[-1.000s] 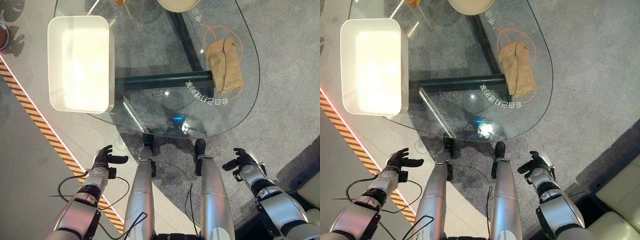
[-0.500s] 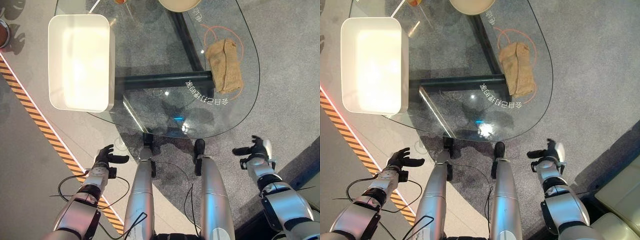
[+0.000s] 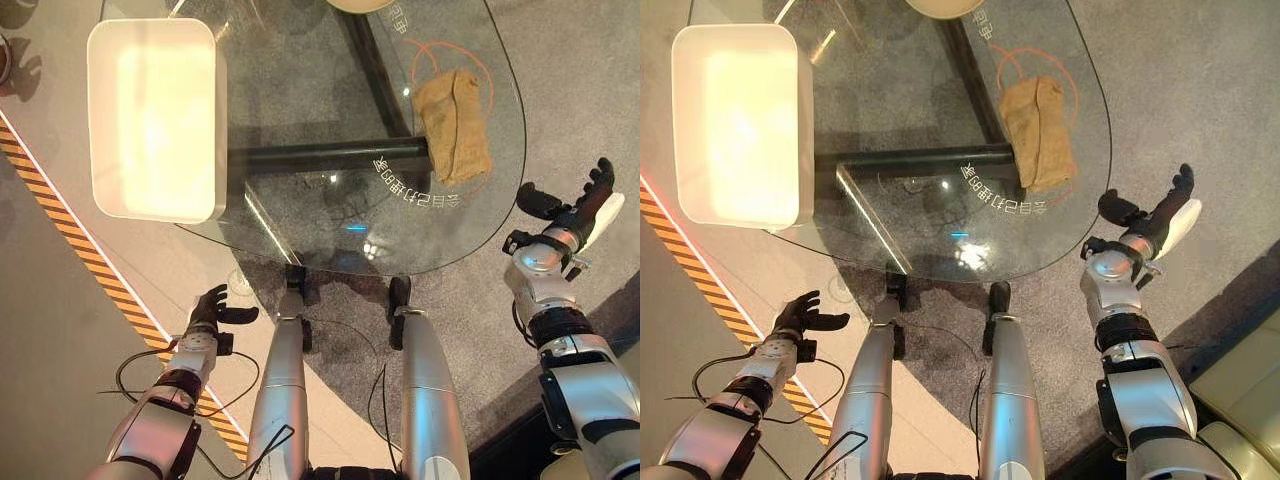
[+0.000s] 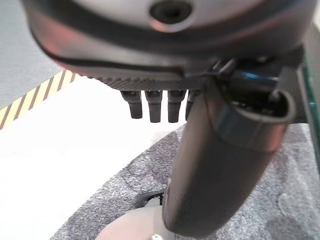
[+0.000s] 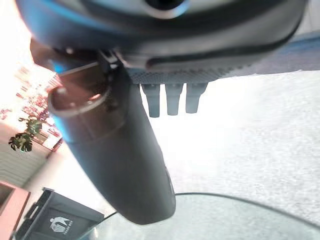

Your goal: Wipe the table with a cloth and put it in the basket.

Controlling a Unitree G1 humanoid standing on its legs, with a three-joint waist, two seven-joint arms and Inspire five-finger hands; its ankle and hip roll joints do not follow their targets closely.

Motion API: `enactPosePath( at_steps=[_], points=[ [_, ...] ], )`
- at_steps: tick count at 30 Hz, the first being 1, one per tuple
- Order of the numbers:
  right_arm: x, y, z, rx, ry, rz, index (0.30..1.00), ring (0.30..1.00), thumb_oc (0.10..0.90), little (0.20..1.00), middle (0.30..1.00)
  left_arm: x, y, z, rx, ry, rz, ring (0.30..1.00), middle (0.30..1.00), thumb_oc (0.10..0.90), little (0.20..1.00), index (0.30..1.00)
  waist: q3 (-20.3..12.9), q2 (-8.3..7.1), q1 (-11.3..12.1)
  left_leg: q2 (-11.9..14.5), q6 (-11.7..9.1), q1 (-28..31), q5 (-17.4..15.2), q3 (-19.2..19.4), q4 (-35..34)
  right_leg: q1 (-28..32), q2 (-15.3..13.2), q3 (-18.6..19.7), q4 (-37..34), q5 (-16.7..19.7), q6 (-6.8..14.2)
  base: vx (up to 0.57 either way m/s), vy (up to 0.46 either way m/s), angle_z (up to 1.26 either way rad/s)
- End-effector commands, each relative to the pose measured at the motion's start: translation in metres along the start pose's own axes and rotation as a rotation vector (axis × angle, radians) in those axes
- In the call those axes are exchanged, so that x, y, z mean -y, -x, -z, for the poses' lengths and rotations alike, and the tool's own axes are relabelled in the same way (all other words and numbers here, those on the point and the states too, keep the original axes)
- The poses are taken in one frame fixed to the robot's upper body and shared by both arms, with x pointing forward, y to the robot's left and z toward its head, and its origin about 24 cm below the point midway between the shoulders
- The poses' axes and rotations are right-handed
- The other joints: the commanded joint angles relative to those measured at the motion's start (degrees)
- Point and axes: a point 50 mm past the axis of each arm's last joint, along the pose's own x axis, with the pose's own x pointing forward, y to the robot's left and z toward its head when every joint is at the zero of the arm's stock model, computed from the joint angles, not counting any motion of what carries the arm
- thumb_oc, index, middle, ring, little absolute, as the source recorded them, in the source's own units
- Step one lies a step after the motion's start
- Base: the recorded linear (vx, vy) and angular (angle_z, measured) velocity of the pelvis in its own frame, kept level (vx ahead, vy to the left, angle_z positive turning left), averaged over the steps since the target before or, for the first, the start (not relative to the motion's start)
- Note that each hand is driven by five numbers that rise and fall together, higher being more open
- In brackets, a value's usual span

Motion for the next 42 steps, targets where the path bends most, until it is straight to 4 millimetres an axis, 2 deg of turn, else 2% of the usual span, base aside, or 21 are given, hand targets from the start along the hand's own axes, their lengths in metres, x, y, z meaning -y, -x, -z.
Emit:
enactPosePath(
  at_steps=[1, 6, 13, 25, 34, 42],
  points=[
    [0.023, -0.015, -0.042, 0.21, -0.083, 0.135, 0.9, 0.9, 0.8, 0.9, 0.9, -0.032, 0.004, 0.026, -0.068, -0.009, -0.11, 0.9, 0.9, 0.8, 0.9, 0.9, -0.95, -0.7, -0.85, -4.61, 4.5, 1.55, -8.59, 3.28, 6.39, 2.27, 3.08, -1.86, -10.54, 7.27, -1.73, 0.0, 0.0, 0.0],
    [0.005, -0.007, -0.07, 0.31, -0.096, 0.071, 0.9, 0.9, 0.8, 0.9, 0.9, -0.031, 0.002, 0.019, -0.054, -0.01, -0.103, 0.9, 0.9, 0.8, 0.9, 0.9, -0.95, -0.61, -0.83, -4.79, 4.46, 1.95, -8.41, 3.37, 5.73, 2.76, 2.88, -2.09, -11.44, 7.28, -1.79, 0.0, 0.0, 0.0],
    [-0.016, 0.006, -0.086, 0.351, -0.089, -0.024, 0.9, 0.9, 0.8, 0.9, 0.9, -0.027, 0.002, 0.019, -0.054, -0.018, -0.097, 0.9, 0.9, 0.8, 0.9, 0.9, -0.95, -0.44, -0.57, -4.93, 4.39, 2.68, -8.01, 3.76, 4.56, 3.36, 2.81, -2.31, -12.31, 7.31, -1.88, 0.0, 0.0, 0.0],
    [-0.052, 0.029, -0.086, 0.359, 0.045, -0.21, 0.9, 0.9, 0.8, 0.9, 0.9, -0.018, 0.002, 0.019, -0.042, -0.037, -0.076, 0.9, 0.9, 0.8, 0.9, 0.9, -0.95, 0.32, 0.19, -5.26, 4.25, 3.94, -7.43, 4.46, 3.46, 4.37, 2.36, -2.77, -12.91, 7.23, -2.19, 0.0, 0.0, 0.0],
    [-0.067, 0.04, -0.077, 0.307, 0.105, -0.295, 0.9, 0.9, 0.8, 0.9, 0.9, -0.011, 0.003, 0.02, -0.045, -0.042, -0.068, 0.9, 0.9, 0.8, 0.9, 0.9, -0.95, 0.95, 0.43, -5.49, 4.21, 4.75, -7.09, 4.93, 2.74, 4.85, 2.25, -2.88, -13.1, 7.1, -2.39, 0.0, 0.0, 0.0],
    [-0.08, 0.053, -0.08, 0.315, 0.133, -0.362, 0.9, 0.9, 0.8, 0.9, 0.9, -0.004, 0.004, 0.021, -0.039, -0.047, -0.054, 0.9, 0.9, 0.8, 0.9, 0.9, -0.95, 1.24, 0.67, -5.55, 4.24, 4.93, -6.68, 5.26, 2.23, 4.82, 2.23, -2.97, -13.23, 7.3, -2.46, 0.0, 0.001, 0.0]
  ],
)
